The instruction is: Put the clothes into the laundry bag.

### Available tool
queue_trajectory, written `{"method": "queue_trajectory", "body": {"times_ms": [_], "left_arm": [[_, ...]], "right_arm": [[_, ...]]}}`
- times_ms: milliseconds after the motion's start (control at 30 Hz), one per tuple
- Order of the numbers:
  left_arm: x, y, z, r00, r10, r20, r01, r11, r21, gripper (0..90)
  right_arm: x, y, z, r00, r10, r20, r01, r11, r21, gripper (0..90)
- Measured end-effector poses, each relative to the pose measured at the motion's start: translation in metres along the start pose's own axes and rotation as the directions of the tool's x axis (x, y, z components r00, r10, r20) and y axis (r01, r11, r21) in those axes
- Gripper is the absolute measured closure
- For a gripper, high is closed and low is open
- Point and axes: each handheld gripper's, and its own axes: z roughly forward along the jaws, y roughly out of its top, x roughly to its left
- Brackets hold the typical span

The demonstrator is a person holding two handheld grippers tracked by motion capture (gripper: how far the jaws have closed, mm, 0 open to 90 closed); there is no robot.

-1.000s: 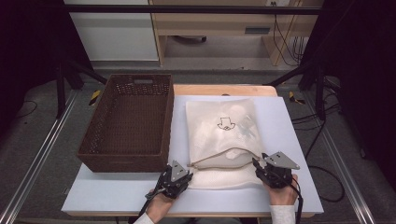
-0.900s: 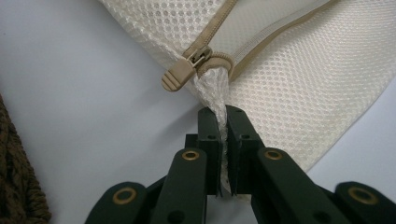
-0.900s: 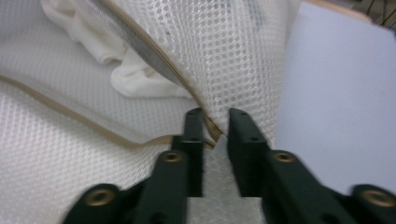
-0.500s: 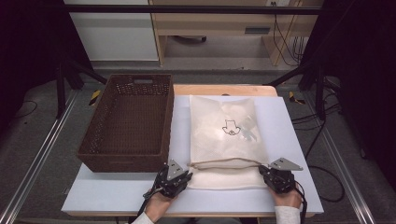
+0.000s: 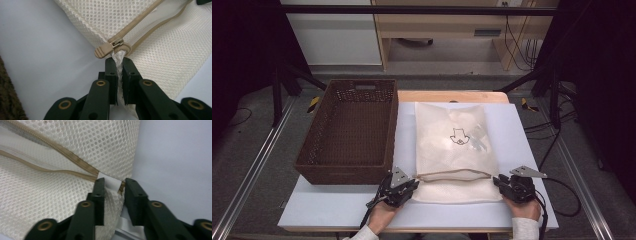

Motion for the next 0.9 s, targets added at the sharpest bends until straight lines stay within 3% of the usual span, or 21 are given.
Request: {"method": "queue_trajectory", "body": {"times_ms": [100, 233, 333, 467, 633, 733, 900], "left_arm": [[0.003, -0.001, -0.004, 0.9999, -0.002, -0.01, 0.002, 1.0, -0.009, 83.3], [0.003, -0.004, -0.002, 0.9999, -0.001, -0.012, 0.001, 0.9999, -0.014, 81.0], [0.002, -0.002, -0.009, 0.9997, 0.022, 0.005, -0.022, 0.9986, -0.047, 69.5], [0.002, 0.003, -0.024, 0.9991, 0.04, 0.016, -0.038, 0.9952, -0.09, 49.6], [0.005, 0.006, -0.038, 0.9964, 0.053, 0.066, -0.046, 0.9935, -0.104, 40.1], [0.007, 0.005, -0.044, 0.9941, 0.076, 0.077, -0.067, 0.9923, -0.104, 37.0], [0.011, 0.003, -0.05, 0.9932, 0.074, 0.09, -0.066, 0.9933, -0.095, 33.3]], "right_arm": [[0.0, -0.002, -0.008, 1.0, 0.002, -0.001, -0.002, 1.0, 0.011, 86.5], [-0.001, -0.006, -0.01, 0.9999, 0.002, -0.013, -0.002, 1.0, 0.003, 86.6], [-0.001, -0.004, -0.01, 0.9998, -0.016, -0.011, 0.016, 1.0, -0.005, 78.0], [0.001, 0.003, -0.019, 0.9995, -0.031, -0.008, 0.03, 0.994, -0.102, 56.3], [0.003, 0.013, -0.031, 0.9987, -0.05, 0.007, 0.051, 0.976, -0.21, 41.0], [0.002, 0.018, -0.036, 0.9988, -0.042, 0.025, 0.047, 0.971, -0.235, 34.8], [-0.004, 0.019, -0.039, 0.9991, -0.02, 0.037, 0.028, 0.969, -0.246, 29.1]]}}
